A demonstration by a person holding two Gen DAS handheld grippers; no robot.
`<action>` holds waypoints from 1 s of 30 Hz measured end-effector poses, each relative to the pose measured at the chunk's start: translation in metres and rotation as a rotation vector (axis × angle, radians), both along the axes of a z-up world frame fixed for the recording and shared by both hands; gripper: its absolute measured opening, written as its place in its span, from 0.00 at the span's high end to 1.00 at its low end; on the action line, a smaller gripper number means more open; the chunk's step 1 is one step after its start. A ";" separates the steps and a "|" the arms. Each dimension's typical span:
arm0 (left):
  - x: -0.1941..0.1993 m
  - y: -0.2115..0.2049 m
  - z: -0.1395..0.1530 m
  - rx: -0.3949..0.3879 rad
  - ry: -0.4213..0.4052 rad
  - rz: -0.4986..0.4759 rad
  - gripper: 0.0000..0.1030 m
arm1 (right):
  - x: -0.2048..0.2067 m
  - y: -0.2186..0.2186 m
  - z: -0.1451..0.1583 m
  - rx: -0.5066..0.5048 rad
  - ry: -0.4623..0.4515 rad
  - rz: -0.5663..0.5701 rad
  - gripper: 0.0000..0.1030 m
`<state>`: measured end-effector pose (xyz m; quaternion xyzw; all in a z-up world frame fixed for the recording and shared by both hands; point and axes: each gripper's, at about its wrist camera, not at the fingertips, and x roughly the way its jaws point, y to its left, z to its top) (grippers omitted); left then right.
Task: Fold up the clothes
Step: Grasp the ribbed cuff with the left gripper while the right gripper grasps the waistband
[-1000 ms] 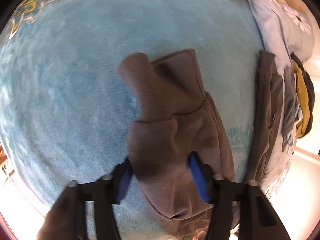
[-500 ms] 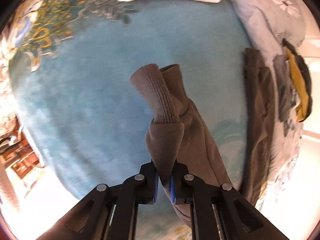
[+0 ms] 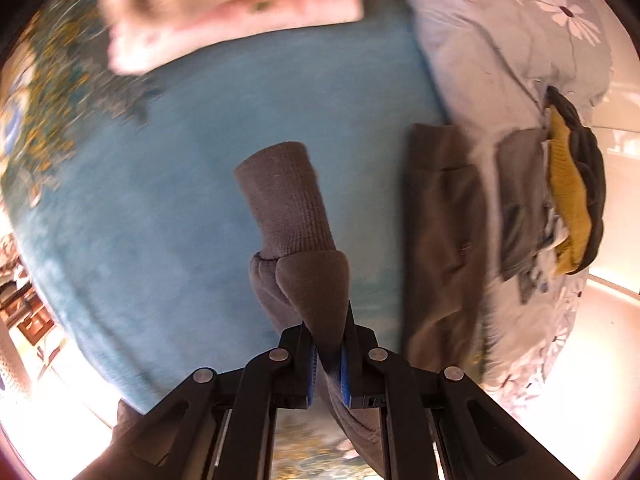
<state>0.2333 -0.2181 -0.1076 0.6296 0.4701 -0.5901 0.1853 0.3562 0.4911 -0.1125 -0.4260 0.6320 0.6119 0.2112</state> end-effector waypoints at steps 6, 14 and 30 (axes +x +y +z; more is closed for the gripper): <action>-0.089 0.018 -0.016 0.007 -0.045 0.018 0.91 | -0.062 0.011 -0.007 -0.003 -0.042 0.031 0.94; -0.178 0.041 -0.047 0.000 -0.070 -0.013 0.91 | -0.118 0.026 -0.028 0.019 -0.097 0.045 0.94; -0.202 0.040 -0.063 0.142 0.226 -0.105 0.42 | -0.148 0.042 -0.077 0.010 -0.195 0.012 0.92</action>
